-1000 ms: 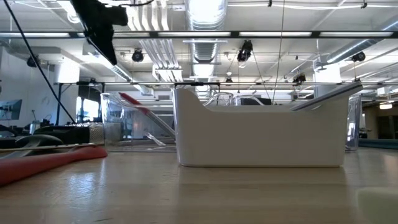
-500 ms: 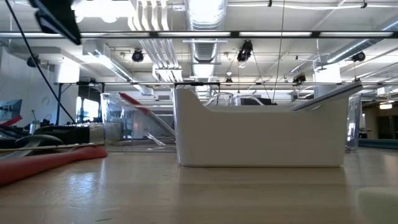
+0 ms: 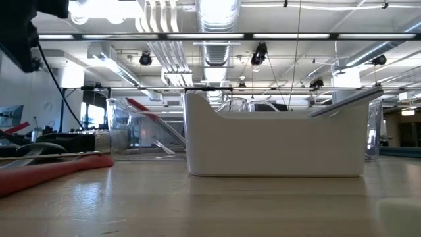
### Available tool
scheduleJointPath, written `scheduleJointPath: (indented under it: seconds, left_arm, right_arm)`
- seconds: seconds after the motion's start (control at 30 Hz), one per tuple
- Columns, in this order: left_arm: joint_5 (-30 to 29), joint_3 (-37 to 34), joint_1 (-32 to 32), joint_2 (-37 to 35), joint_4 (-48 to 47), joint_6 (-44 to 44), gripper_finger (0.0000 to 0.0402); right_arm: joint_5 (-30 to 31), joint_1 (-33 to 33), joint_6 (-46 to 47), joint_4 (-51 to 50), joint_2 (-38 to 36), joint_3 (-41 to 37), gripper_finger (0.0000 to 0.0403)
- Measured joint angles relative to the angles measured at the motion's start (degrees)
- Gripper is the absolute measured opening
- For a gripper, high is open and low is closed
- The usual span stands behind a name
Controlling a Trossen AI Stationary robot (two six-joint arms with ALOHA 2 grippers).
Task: Pick & Place Kitchen Items
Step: Put the green table knife into the white bin
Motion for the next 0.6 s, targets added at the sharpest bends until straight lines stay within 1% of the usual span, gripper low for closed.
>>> scheduleJointPath:
  seconds: [0.1,0.2,0.4,0.53,0.6]
  left_arm:
    - [2.0,-2.0,-0.1,1.7,2.8,-0.1,0.0092]
    - [5.3,-4.2,-0.1,3.5,6.6,0.0,0.0105]
    - [9.9,-7.1,-0.1,6.8,14.6,2.8,0.0161]
    - [10.4,-7.8,-0.1,8.5,17.5,3.9,0.0200]
    - [10.4,-7.8,-0.1,9.4,17.6,3.8,0.0213]
  right_arm:
    - [0.0,0.0,0.0,0.2,0.0,0.0,0.0052]
    - [0.0,0.0,0.1,0.4,0.0,0.0,0.0052]
    - [0.0,0.0,0.2,0.4,0.0,0.0,0.0052]
    - [0.0,0.0,0.2,0.4,0.0,0.0,0.0052]
    - [0.0,0.0,0.2,0.5,0.0,0.0,0.0052]
